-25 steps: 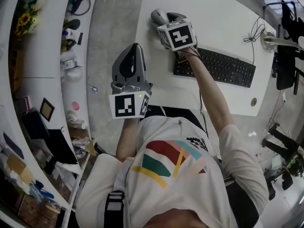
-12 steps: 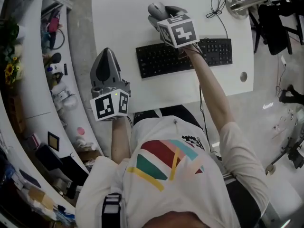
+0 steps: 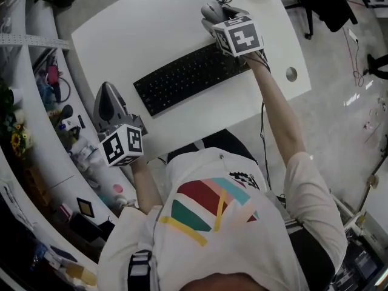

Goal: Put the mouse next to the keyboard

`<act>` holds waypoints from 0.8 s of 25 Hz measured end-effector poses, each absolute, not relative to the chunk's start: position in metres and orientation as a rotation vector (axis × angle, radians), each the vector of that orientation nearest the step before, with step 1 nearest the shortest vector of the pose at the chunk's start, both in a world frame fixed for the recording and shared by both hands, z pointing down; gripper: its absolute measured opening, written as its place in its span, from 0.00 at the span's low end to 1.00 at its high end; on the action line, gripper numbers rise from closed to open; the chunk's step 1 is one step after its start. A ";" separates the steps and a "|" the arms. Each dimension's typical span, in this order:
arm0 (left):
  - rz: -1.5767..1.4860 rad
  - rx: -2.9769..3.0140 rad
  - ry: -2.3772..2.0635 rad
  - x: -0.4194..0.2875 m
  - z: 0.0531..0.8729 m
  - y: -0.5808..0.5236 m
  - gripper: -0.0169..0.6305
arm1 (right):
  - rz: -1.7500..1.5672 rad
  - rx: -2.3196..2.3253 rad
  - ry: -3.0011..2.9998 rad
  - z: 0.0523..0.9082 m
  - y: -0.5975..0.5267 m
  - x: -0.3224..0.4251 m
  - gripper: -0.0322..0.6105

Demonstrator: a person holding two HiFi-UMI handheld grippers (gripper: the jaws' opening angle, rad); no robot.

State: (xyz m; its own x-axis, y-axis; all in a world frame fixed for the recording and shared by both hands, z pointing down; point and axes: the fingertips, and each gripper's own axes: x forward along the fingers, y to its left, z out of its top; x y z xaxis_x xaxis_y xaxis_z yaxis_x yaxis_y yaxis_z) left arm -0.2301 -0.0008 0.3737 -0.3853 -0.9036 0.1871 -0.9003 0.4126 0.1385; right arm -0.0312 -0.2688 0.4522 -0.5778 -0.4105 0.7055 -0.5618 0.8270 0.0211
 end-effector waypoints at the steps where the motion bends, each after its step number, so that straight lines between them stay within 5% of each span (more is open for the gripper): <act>1: -0.018 1.593 -2.428 -0.226 0.373 -0.005 0.09 | 0.273 0.730 -2.256 0.454 -0.275 -0.016 0.52; 20: 0.167 1.717 -2.298 -0.182 0.387 -0.053 0.09 | 0.440 0.985 -2.027 0.519 -0.329 0.183 0.52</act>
